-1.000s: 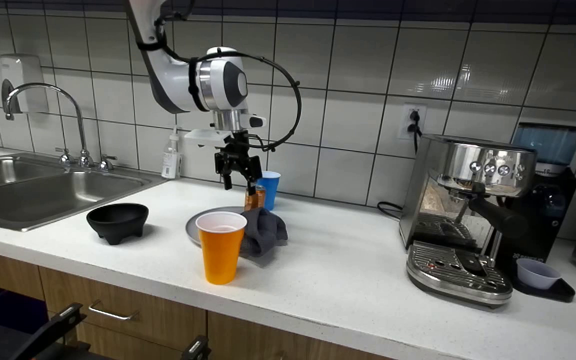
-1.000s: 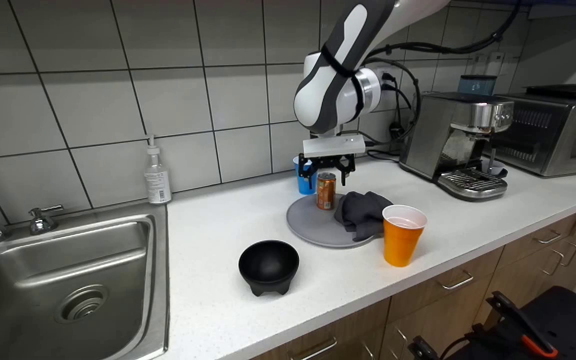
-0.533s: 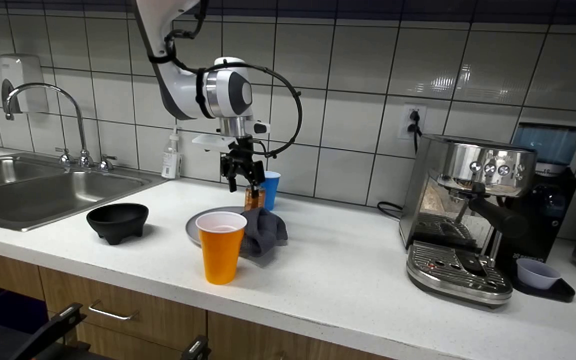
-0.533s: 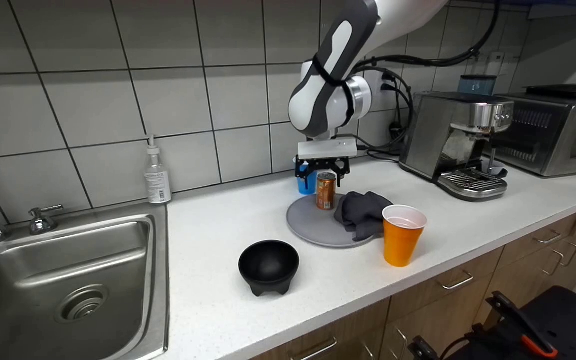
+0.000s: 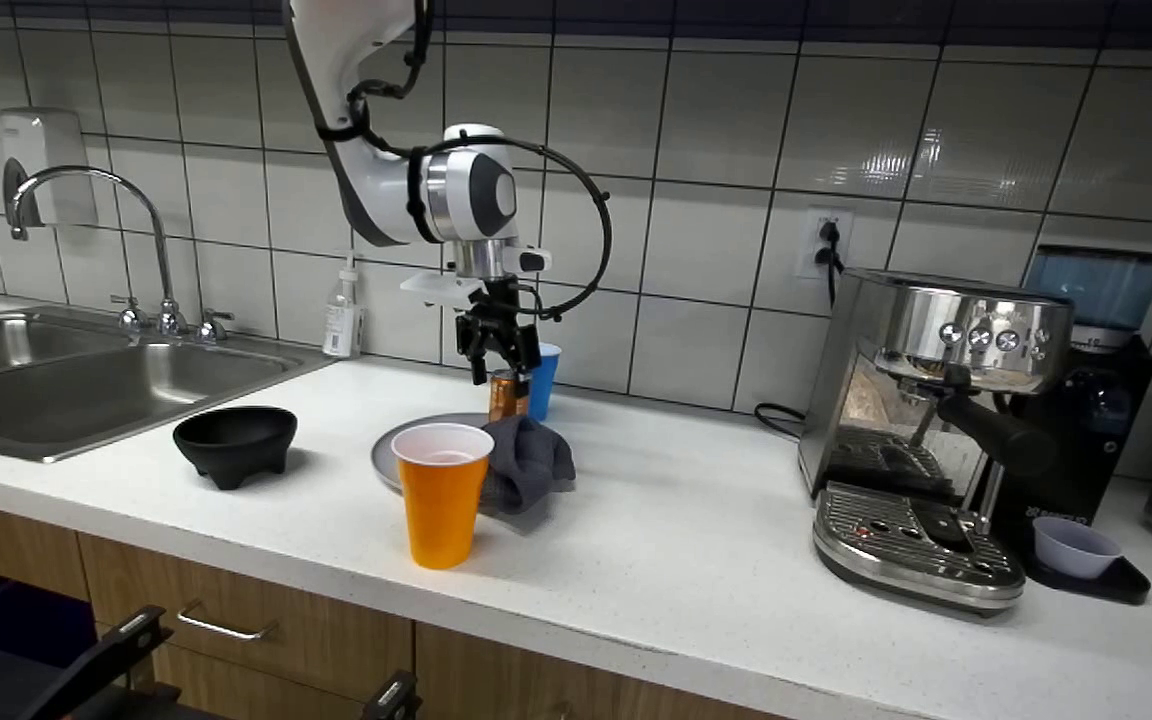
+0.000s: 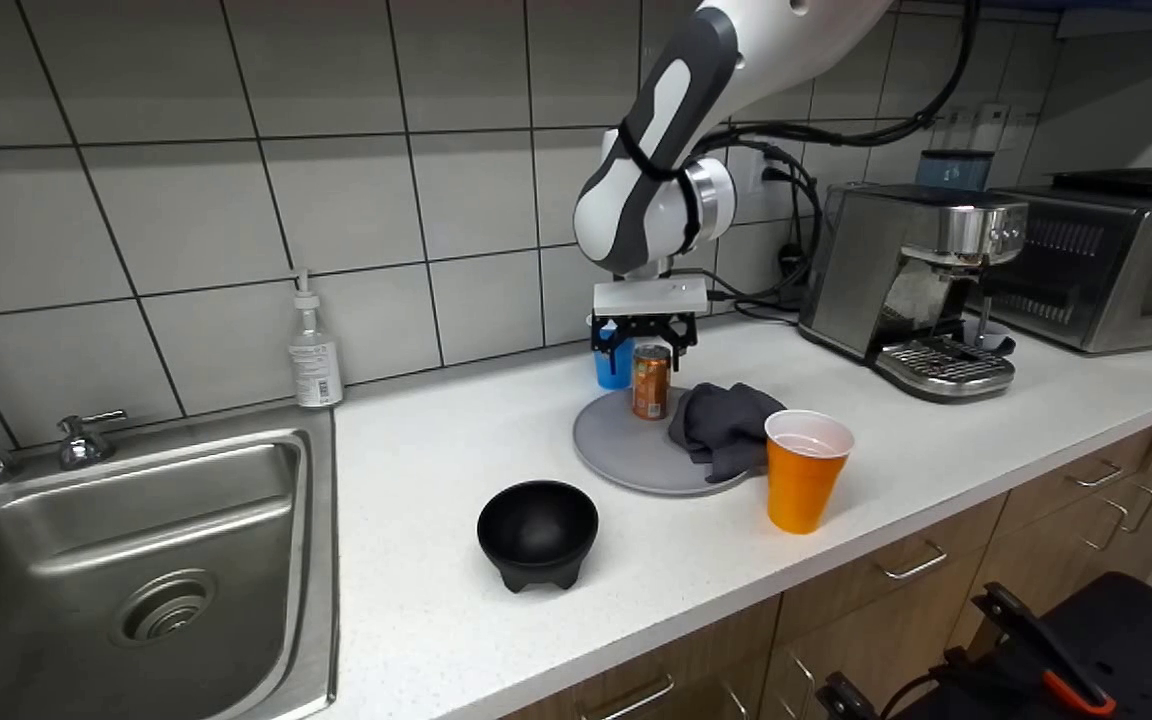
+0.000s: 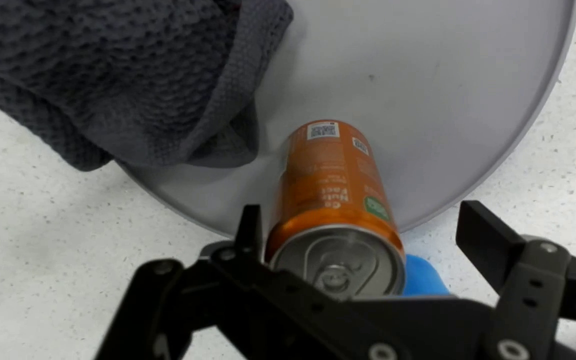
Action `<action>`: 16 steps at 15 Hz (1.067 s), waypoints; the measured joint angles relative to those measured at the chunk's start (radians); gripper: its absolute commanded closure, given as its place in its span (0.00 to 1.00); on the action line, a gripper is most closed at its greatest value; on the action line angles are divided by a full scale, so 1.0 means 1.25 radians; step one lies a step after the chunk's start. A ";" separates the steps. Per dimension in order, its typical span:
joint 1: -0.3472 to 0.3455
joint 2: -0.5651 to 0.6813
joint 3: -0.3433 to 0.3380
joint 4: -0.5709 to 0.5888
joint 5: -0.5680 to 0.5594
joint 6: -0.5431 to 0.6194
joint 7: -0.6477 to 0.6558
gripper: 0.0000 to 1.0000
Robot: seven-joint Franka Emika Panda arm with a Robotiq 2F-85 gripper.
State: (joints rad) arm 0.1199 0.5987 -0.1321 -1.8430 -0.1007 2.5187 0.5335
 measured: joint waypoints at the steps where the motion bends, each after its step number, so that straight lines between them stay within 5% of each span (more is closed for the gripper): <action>1: 0.000 0.004 -0.002 0.007 0.000 -0.003 0.002 0.00; 5: 0.000 0.016 -0.010 0.025 0.001 -0.013 0.007 0.00; 6: 0.000 0.019 -0.011 0.029 0.001 -0.015 0.007 0.25; 11: 0.000 0.027 -0.012 0.037 0.002 -0.016 0.007 0.58; 16: 0.000 0.027 -0.012 0.039 0.002 -0.016 0.007 0.62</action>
State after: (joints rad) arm 0.1199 0.6325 -0.1472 -1.7949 -0.0977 2.4987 0.5425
